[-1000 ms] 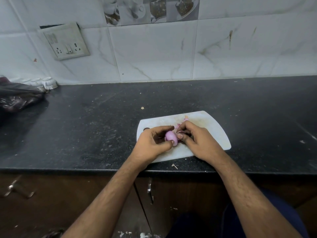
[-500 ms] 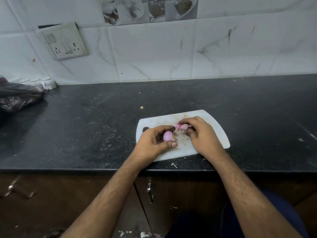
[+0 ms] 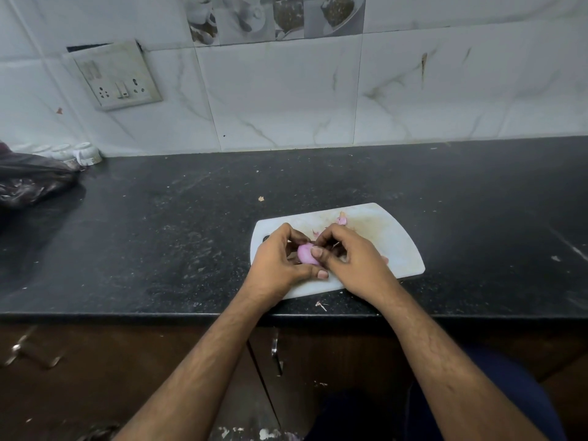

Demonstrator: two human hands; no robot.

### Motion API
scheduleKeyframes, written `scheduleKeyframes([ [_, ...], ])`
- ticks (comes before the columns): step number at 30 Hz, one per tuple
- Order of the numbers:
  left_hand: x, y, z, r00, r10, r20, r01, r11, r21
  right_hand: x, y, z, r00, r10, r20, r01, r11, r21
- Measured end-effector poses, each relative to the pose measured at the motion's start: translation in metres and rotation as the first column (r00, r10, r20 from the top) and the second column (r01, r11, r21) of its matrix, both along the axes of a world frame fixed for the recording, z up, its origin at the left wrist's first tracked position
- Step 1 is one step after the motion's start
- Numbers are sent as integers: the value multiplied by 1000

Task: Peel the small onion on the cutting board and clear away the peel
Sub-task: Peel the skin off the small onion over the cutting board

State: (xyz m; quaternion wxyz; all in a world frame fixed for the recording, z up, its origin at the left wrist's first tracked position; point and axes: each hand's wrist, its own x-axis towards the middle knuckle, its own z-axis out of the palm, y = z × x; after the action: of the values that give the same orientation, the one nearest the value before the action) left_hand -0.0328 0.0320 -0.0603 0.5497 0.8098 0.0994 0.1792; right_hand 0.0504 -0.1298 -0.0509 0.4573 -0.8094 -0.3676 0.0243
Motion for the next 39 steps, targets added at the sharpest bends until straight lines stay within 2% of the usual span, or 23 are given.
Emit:
scheduleKeyframes([
  [5, 1, 3, -3, 1000, -4, -5, 3, 999, -39, 1, 4, -3, 999, -13, 49, 13, 1000, -2],
  [11, -1, 3, -2, 1000, -4, -22, 3, 999, -37, -4, 8, -1, 967, 42, 253, -11, 993, -120],
  [13, -1, 3, -1, 1000, -11, -21, 10, 999, -52, -4, 7, 0, 965, 69, 254, -33, 989, -146],
  [17, -3, 3, 1, 999, -32, -24, 30, 996, -79, -2, 2, 2, 979, 141, 150, -126, 986, -106],
  [22, -2, 3, 1, 999, -45, 30, 50, 982, -180, -3, 4, 3, 978, 137, 160, -115, 983, -142],
  [27, -2, 2, 1, 999, -21, 49, 30, 982, -185, -8, 7, 5, 938, 137, 319, -32, 950, -311],
  [29, -2, 1, 1, 999, -14, 50, 23, 983, -180, -10, 8, 4, 933, 127, 337, -9, 944, -331],
  [31, -2, 0, 1, 999, -4, 49, 12, 985, -173, -7, 6, 3, 954, 119, 275, -38, 958, -285],
  [34, -2, -1, 1, 999, 16, 44, -8, 987, -159, 2, -1, 1, 996, 48, 81, -39, 992, -118],
  [36, -2, -1, 2, 999, 22, 36, -17, 990, -140, 5, -3, -1, 998, -27, 53, 29, 999, -44],
  [39, -3, -1, 2, 999, 24, 30, -20, 992, -122, 5, 0, -3, 998, -45, 53, 46, 999, -27],
])
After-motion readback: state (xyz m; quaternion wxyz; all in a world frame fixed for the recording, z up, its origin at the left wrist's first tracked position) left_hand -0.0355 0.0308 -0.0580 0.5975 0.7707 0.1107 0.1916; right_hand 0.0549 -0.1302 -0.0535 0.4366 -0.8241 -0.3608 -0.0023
